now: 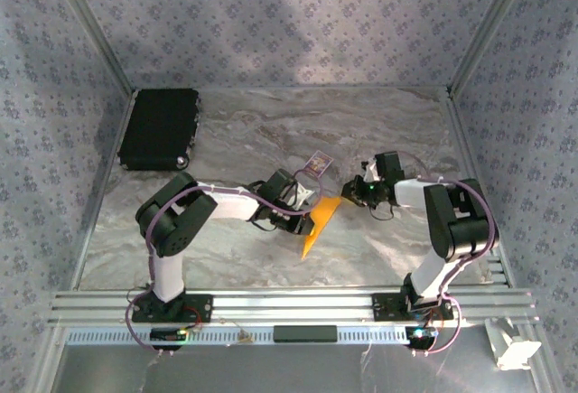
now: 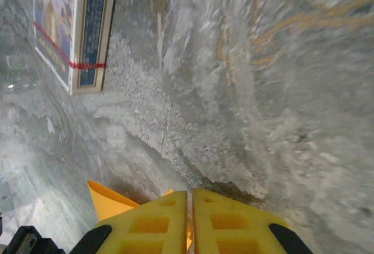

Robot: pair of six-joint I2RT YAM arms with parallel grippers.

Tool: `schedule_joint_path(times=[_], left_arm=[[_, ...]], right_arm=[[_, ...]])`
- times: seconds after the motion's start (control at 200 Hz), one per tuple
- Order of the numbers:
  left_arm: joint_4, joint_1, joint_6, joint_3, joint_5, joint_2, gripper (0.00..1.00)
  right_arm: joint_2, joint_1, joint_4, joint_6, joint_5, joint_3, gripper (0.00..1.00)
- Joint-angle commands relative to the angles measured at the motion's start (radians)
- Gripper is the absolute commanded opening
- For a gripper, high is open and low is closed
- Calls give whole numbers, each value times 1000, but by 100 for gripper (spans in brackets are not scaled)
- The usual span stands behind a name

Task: Fold a paper plane with a square sheet of paper (pick it up from the middle)
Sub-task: Fold the wing for the fifth time at the center of the table.

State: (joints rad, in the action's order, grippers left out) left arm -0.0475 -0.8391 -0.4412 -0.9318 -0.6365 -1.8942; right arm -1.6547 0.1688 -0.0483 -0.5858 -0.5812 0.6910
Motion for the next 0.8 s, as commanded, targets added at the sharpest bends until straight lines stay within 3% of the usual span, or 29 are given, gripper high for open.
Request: schedule_joint_path(times=[0.0, 0.205, 0.425, 0.68, 0.795], left_arm=[[198, -35, 20, 56, 0, -71, 0], [192, -34, 8, 65, 5, -49, 0], [192, -35, 1, 65, 21, -39, 0], [197, -34, -4, 48, 38, 5, 0], [217, -38, -22, 34, 47, 53, 0]], right_arm=[[79, -6, 35, 8, 32, 6, 12], [175, 63, 21, -7, -1, -49, 13], [151, 188, 22, -20, -42, -55, 11], [65, 244, 22, -35, 25, -70, 8], [31, 244, 63, -72, 130, -80, 4]])
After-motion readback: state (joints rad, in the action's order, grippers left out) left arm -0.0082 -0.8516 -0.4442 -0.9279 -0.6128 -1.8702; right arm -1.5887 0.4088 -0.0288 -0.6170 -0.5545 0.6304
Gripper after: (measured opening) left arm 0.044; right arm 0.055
